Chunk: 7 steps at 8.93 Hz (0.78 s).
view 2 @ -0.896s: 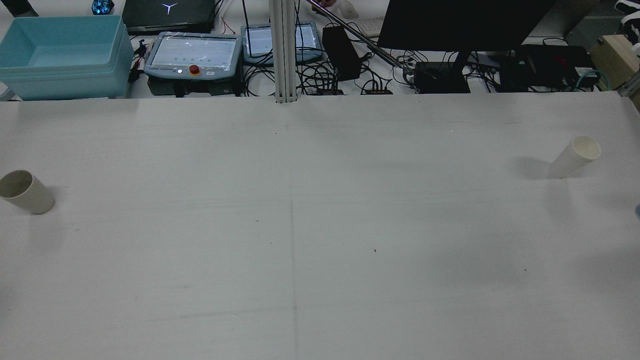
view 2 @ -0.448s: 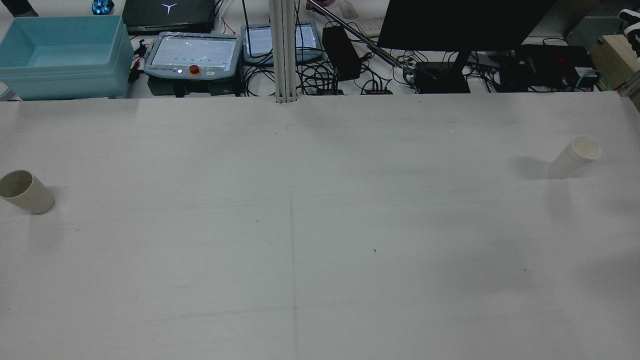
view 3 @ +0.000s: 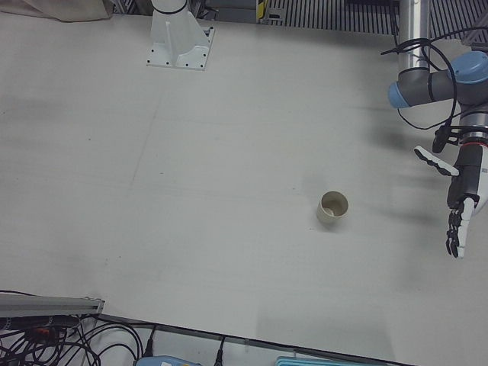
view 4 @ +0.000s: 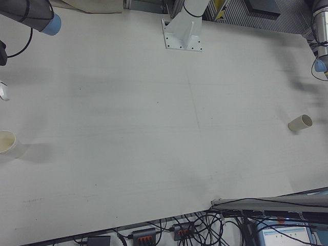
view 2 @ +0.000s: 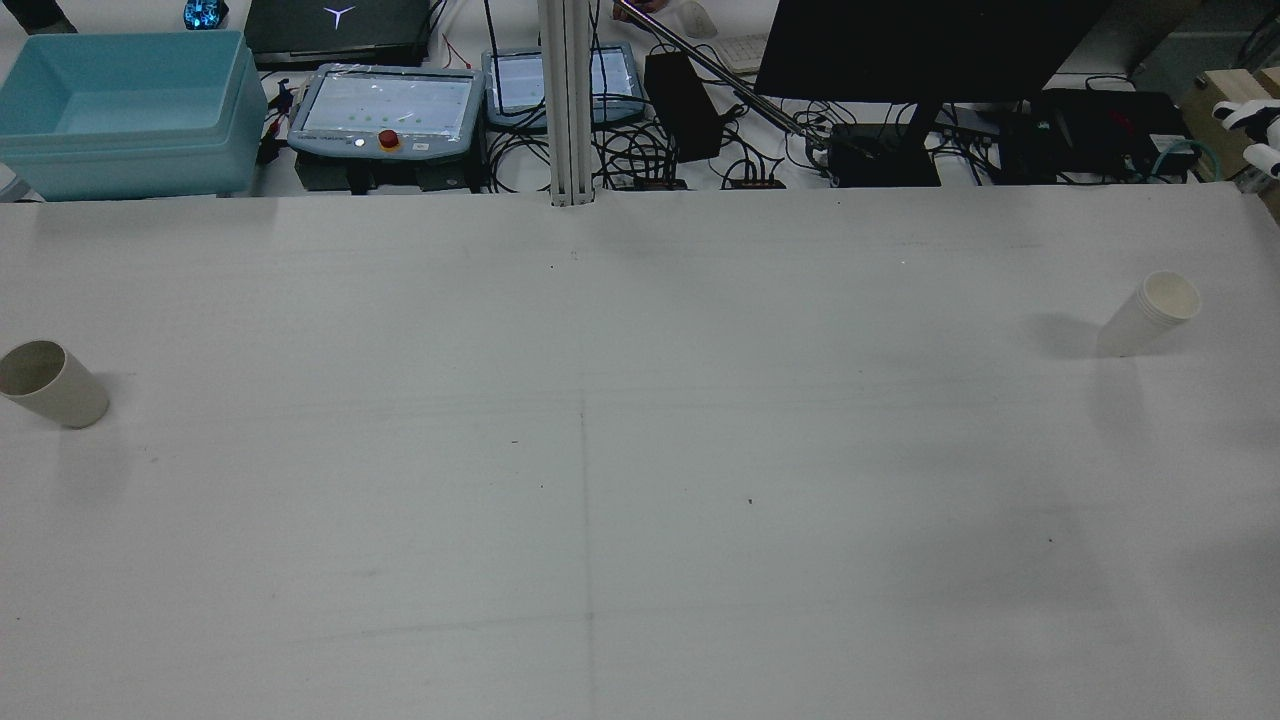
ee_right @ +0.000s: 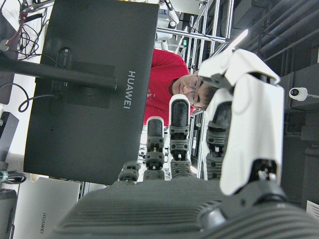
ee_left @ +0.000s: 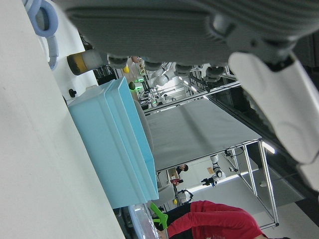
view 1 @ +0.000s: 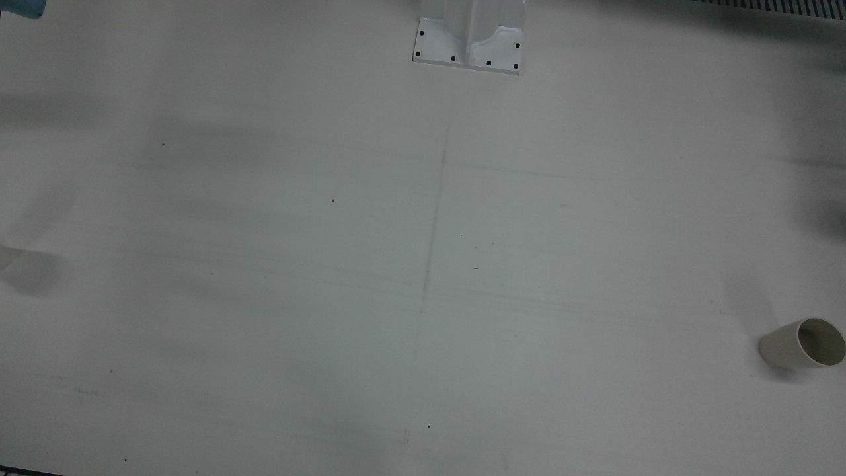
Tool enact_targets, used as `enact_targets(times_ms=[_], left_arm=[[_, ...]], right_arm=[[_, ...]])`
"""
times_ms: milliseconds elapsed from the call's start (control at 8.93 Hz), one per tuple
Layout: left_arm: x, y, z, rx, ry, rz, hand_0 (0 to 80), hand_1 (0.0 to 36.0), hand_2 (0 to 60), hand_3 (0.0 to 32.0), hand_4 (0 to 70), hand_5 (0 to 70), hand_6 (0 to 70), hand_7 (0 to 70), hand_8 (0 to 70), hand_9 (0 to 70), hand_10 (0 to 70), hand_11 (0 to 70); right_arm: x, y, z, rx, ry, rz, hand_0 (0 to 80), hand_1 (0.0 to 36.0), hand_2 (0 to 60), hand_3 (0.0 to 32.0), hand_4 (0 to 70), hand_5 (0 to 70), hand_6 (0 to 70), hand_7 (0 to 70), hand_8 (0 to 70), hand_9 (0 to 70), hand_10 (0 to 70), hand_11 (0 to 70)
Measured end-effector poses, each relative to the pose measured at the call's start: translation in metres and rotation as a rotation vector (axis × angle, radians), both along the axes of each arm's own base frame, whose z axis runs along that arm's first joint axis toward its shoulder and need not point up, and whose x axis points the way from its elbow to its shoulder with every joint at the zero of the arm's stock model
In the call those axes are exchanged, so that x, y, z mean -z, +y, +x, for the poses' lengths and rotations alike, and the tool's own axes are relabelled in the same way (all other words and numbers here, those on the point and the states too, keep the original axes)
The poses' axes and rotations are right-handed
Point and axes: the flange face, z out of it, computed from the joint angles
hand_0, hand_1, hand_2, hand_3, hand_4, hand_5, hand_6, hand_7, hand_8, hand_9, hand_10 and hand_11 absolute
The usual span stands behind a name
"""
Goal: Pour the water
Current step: 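Move the left hand toward the white paper cup near it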
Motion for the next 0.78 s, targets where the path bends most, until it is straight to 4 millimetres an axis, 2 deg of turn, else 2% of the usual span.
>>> enact_targets(times_ms=[112,224,336,448,560,672,784], left_arm=[[-0.008,0.006,0.011,-0.019,-0.045,0.018,39.3,0.0,0.0,4.8,10.3,0.0,0.0,5.0,0.0,0.0,1.7,3.2],[-0.011,0.008,0.029,-0.051,-0.086,0.041,41.0,0.0,0.0,0.4,12.4,0.0,0.0,5.5,0.0,0.0,3.5,5.9],[-0.010,0.007,0.052,-0.090,-0.125,0.072,41.6,0.0,0.0,0.0,13.2,0.0,0.0,5.4,0.0,0.0,3.8,6.4],[-0.009,0.005,0.075,-0.125,-0.157,0.098,41.9,0.0,0.0,0.0,12.0,0.0,0.0,4.9,0.0,0.0,1.8,3.5],[-0.007,0.001,0.094,-0.150,-0.186,0.119,42.6,0.7,0.0,3.2,9.5,0.0,0.0,4.3,0.0,0.0,0.0,0.5],[-0.004,-0.011,0.110,-0.165,-0.203,0.135,44.2,2.0,0.0,6.0,6.8,0.0,0.0,3.5,0.0,0.0,0.0,0.0],[0.000,-0.026,0.121,-0.170,-0.217,0.145,45.5,3.2,0.0,6.2,5.6,0.0,0.0,3.2,0.0,0.0,0.0,0.0]], right_arm=[[-0.001,0.000,-0.006,0.016,0.002,-0.002,56.9,29.8,60.0,0.0,61.2,70.0,44.4,68.4,21.1,29.3,6.9,11.6],[-0.002,0.001,-0.010,0.025,0.002,-0.003,55.2,23.9,49.4,0.0,58.8,70.0,42.7,67.3,20.2,27.8,6.5,10.7],[-0.002,0.001,-0.013,0.031,0.003,-0.003,54.6,20.9,38.5,0.0,58.0,69.7,41.8,66.8,19.5,27.1,5.5,9.0],[-0.001,0.001,-0.014,0.034,0.003,-0.003,55.0,20.8,37.4,0.0,58.8,70.0,41.9,66.6,19.6,27.4,5.2,8.7],[-0.002,0.001,-0.015,0.035,0.003,-0.003,54.5,19.6,33.4,0.0,56.0,69.4,41.2,66.8,19.7,26.8,5.6,9.1],[-0.003,0.002,-0.015,0.036,0.003,-0.005,55.0,19.8,32.4,0.0,54.2,68.7,40.6,66.7,20.3,27.9,6.8,10.9],[-0.006,0.005,-0.014,0.037,0.005,-0.011,55.1,19.9,32.6,0.0,53.8,69.1,40.6,66.6,20.8,28.8,7.1,11.4]])
